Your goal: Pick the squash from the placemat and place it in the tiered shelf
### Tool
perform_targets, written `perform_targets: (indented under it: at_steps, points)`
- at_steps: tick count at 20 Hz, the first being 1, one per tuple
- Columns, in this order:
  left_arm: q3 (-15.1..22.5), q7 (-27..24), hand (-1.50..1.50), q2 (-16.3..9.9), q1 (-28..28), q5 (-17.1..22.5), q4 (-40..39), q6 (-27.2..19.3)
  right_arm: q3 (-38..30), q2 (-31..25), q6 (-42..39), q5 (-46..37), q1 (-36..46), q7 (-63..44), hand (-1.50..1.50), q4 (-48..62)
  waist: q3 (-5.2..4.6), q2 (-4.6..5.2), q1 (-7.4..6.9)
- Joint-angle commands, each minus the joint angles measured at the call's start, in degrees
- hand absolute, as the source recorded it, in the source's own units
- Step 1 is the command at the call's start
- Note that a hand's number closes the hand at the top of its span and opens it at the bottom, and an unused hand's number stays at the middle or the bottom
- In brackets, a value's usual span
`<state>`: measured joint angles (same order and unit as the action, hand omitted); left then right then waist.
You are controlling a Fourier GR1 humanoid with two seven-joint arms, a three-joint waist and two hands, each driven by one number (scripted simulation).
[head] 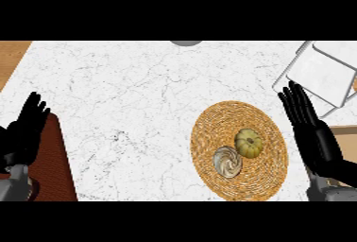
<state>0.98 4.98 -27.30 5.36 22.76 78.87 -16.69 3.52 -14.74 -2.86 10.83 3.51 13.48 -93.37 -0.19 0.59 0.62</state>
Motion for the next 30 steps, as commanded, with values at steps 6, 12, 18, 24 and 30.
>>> perform_targets:
  at_steps: [6, 12, 18, 24, 30]
  points:
    - [13.4, -4.5, 0.0, 3.5, 7.8, -11.2, 5.9, 2.6, -3.9, -10.7, -1.8, -0.1, 12.6, -23.6, -1.5, 7.1, 0.05, -0.25, -0.33]
    - [14.4, -4.9, 0.0, 4.6, 5.6, -9.9, 4.7, 4.6, -6.7, -11.7, 18.3, -19.1, 4.5, -15.3, 1.5, 14.3, 0.02, 0.33, 0.12]
    - [16.6, -4.5, 0.0, 8.1, 6.2, -13.9, 4.2, 3.4, -14.7, -2.7, 21.5, -10.4, 6.3, 2.6, -1.5, 23.9, 0.25, -0.47, -0.64]
    - [16.0, -5.5, 0.0, 8.3, 4.2, -14.4, 4.2, 4.0, -7.4, -12.4, 4.5, -9.7, 6.7, -12.1, -1.5, 14.5, 0.09, -0.81, -0.51]
    - [16.4, -6.0, 0.0, 11.1, 5.4, -17.0, 2.6, 2.1, -2.8, -17.8, 0.0, -13.3, 8.2, -27.5, -1.5, 2.6, 0.06, -0.87, -0.01]
